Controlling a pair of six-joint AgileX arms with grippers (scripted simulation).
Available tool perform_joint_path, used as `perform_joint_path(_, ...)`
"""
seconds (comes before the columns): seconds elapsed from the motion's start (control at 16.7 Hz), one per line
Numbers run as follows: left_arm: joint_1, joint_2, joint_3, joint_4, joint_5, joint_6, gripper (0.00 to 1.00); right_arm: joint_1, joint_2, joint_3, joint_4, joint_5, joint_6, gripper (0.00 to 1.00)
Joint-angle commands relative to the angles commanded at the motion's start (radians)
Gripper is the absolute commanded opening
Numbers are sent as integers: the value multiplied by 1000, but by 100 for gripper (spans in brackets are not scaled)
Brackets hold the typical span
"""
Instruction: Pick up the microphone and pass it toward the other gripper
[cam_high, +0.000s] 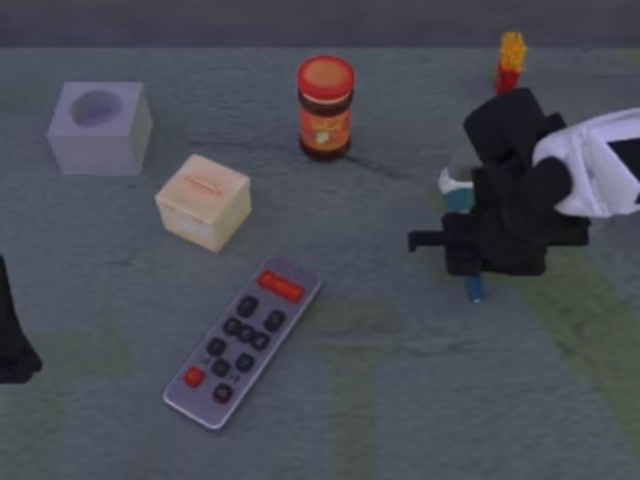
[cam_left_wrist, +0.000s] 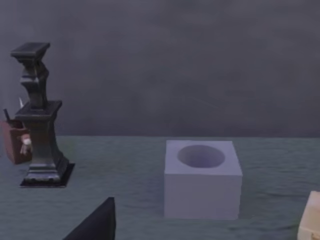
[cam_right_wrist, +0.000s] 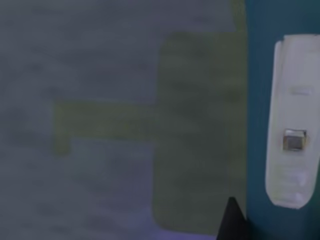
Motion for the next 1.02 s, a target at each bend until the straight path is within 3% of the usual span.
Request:
perform_joint_path(0.72, 0, 0, 0, 0, 0, 0, 100, -3, -223, -283, 981, -269, -268, 0)
perform_joint_path(1.02, 0, 0, 0, 0, 0, 0, 100, -7, -323, -360, 1231, -344, -350, 0)
